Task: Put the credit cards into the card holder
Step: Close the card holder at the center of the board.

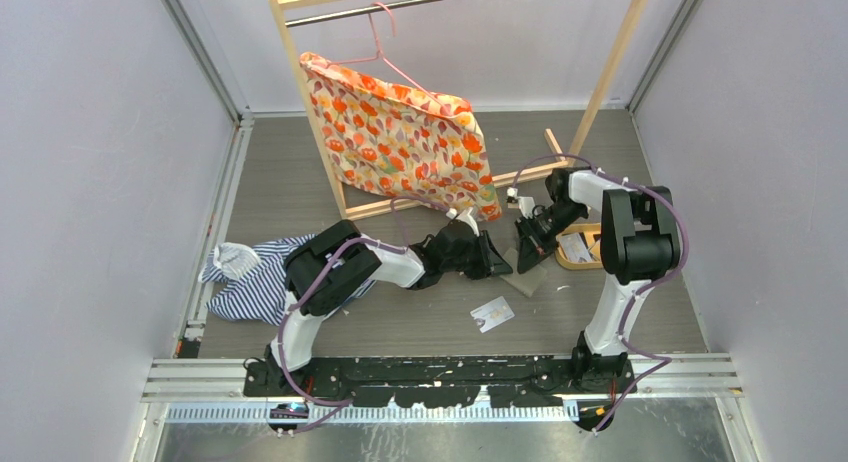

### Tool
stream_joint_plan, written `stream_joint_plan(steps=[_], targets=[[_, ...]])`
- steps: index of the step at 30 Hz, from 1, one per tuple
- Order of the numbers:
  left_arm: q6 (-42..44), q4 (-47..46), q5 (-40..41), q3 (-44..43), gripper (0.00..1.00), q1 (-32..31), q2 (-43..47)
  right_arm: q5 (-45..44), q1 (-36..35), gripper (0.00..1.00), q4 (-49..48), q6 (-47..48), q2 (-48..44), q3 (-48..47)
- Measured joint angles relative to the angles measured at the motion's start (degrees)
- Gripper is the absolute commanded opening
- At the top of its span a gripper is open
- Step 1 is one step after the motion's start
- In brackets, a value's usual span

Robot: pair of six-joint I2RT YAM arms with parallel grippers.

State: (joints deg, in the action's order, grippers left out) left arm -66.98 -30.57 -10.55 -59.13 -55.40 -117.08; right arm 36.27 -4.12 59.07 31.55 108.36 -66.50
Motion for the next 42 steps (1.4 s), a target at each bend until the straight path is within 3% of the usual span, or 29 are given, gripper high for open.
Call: stream_joint_plan(steps=[18, 35, 42], targets=[[0.04, 0.07, 0.00, 0.37, 0.22, -0.04, 0.11, 5.40, 2.82, 0.01, 8.57, 1.03, 10.73, -7.39], [0.39, 0.46, 0.00, 0.39, 0.22, -0.13, 0.22, 2.36, 2.84, 0.04, 5.01, -2.95, 7.52, -5.92], [1.05, 2.23, 0.00, 0.39, 0.22, -0.15, 0.22, 1.86, 2.89, 0.04, 5.42, -0.31, 7.37, -6.47]])
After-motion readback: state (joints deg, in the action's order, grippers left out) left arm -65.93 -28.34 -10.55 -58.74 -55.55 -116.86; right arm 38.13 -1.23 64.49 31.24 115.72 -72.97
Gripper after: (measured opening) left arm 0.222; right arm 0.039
